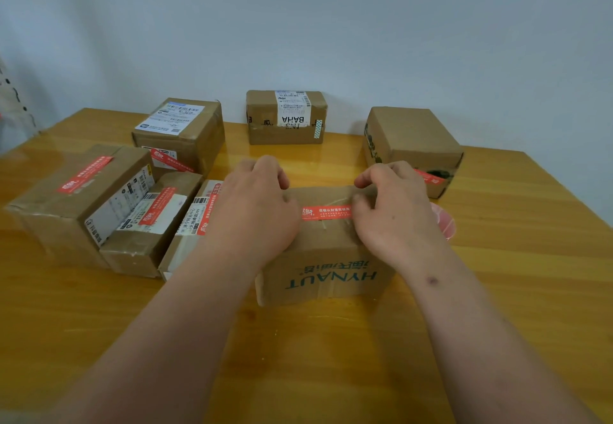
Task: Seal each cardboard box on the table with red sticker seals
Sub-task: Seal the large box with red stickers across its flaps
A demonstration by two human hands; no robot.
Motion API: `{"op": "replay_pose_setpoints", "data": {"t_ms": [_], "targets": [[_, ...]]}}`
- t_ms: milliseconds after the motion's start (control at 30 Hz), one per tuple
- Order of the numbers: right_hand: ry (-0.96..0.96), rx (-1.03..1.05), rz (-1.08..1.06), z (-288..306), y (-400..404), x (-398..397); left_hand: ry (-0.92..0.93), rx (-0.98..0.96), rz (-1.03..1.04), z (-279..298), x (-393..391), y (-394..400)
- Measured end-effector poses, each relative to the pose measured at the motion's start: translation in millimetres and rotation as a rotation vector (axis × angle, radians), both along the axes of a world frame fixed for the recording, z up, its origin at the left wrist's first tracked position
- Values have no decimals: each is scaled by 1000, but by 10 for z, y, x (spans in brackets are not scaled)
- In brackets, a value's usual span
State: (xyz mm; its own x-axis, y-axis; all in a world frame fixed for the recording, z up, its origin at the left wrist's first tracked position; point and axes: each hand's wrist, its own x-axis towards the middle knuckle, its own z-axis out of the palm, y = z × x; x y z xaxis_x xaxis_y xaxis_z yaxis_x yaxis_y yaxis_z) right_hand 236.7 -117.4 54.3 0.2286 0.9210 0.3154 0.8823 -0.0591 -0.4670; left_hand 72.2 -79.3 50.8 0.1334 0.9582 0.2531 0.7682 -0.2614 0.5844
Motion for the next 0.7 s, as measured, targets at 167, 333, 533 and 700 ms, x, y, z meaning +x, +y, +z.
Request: {"op": "replay_pose_setpoints", "data": {"t_ms": [167, 333, 533, 700], "targets": [[-48, -91, 59, 4, 9, -16, 69, -5, 35, -28, 52, 20], [21, -97, 38, 29, 26, 41, -45, -15, -21, -66, -20, 28], [-16, -114, 49, 16, 35, -18, 56, -25, 11, -53, 25, 19], [42, -85, 4, 37, 40, 18, -55, -60, -25, -56, -21, 46]]}}
